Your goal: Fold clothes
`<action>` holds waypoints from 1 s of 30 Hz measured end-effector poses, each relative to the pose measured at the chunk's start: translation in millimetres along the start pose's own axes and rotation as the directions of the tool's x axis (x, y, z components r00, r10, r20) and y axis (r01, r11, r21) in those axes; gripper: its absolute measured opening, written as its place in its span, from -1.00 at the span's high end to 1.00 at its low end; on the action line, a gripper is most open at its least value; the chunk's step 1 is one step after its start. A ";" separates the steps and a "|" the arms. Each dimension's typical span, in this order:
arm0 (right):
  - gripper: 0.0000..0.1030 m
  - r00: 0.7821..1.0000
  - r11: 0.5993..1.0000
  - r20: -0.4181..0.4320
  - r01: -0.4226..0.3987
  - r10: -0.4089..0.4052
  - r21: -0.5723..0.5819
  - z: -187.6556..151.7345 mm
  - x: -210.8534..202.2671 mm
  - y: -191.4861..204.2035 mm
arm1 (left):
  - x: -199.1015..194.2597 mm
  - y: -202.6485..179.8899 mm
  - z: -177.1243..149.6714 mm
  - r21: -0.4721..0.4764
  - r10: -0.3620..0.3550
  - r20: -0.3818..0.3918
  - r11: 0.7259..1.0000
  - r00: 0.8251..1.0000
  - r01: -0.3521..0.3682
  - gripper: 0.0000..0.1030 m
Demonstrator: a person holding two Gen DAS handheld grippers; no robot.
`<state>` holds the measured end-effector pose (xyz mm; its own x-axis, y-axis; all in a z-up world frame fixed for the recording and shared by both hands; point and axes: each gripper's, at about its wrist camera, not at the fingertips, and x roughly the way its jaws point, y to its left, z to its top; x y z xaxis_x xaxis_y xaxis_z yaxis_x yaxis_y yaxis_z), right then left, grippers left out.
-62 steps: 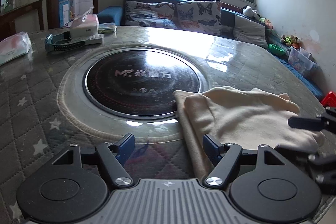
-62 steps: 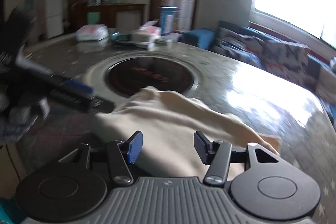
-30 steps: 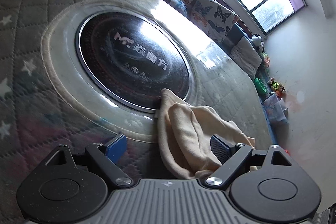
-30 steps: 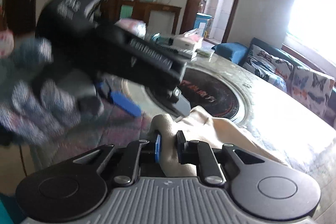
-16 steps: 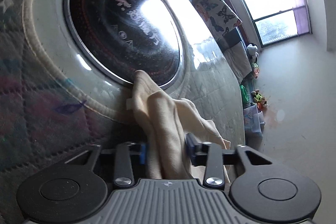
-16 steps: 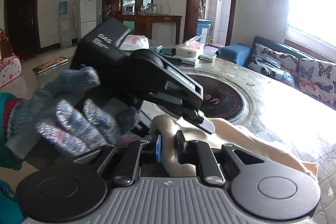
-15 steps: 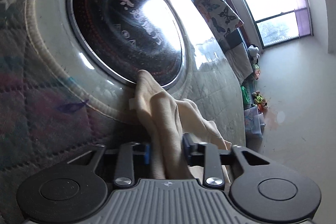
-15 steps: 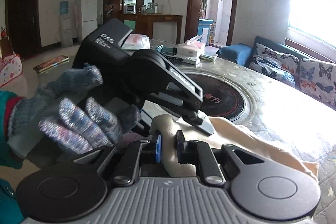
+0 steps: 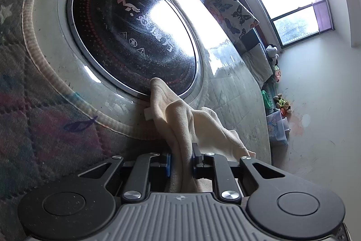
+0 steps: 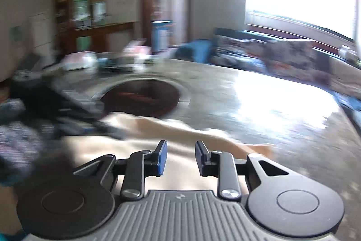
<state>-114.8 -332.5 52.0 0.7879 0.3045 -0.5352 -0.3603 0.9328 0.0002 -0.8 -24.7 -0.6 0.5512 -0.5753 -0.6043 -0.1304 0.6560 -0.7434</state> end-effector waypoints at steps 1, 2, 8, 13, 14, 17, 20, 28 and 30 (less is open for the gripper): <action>0.34 0.999 0.998 -0.009 0.048 -0.048 0.030 -1.7 4.1 -14.3 | 1.5 -2.8 0.2 0.006 0.004 0.001 1.000 1.000 -0.004 0.65; 0.31 0.996 0.994 -0.018 0.091 -0.090 0.058 -3.3 7.8 -27.3 | 2.4 -4.8 0.2 0.012 0.008 0.002 1.000 1.000 -0.008 0.65; 0.27 0.982 0.959 -0.084 0.183 -0.169 0.215 -20.5 36.1 -77.7 | 2.4 -7.2 -1.4 0.032 0.018 0.003 0.999 1.000 -0.018 0.65; 0.28 0.989 0.940 -0.098 0.138 -0.113 0.311 -34.4 45.0 -95.9 | 2.1 -11.8 -3.9 0.062 0.032 0.009 0.998 0.999 -0.033 0.65; 0.28 0.990 0.937 -0.097 0.129 -0.103 0.325 -36.3 45.8 -98.2 | 2.2 -13.0 -4.5 0.069 0.036 0.011 0.997 0.999 -0.037 0.65; 0.58 0.993 0.934 -0.086 0.105 -0.080 0.342 -37.6 45.0 -100.9 | 2.3 -18.5 -6.6 0.100 0.054 0.017 0.993 0.998 -0.055 0.65; 0.79 0.993 0.933 -0.065 0.113 -0.096 0.343 -34.3 38.7 -93.6 | 0.5 -25.6 -8.3 0.129 0.059 0.022 0.990 0.998 -0.062 0.67; 0.83 0.991 0.931 0.059 0.093 -0.122 0.353 -19.4 -10.4 -93.5 | 3.1 -76.1 -12.1 0.271 -0.001 0.024 0.963 1.000 -0.006 0.69; 0.83 0.986 0.934 0.087 0.104 -0.141 0.342 -14.1 -23.8 -95.1 | 8.2 -91.9 -14.8 0.305 -0.015 0.017 0.952 1.000 0.009 0.70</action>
<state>-106.3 -431.2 52.8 0.8712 0.1853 -0.4546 -0.0841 0.9687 0.2336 3.5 -96.9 58.5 0.5674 -0.5767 -0.5878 0.1323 0.7684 -0.6262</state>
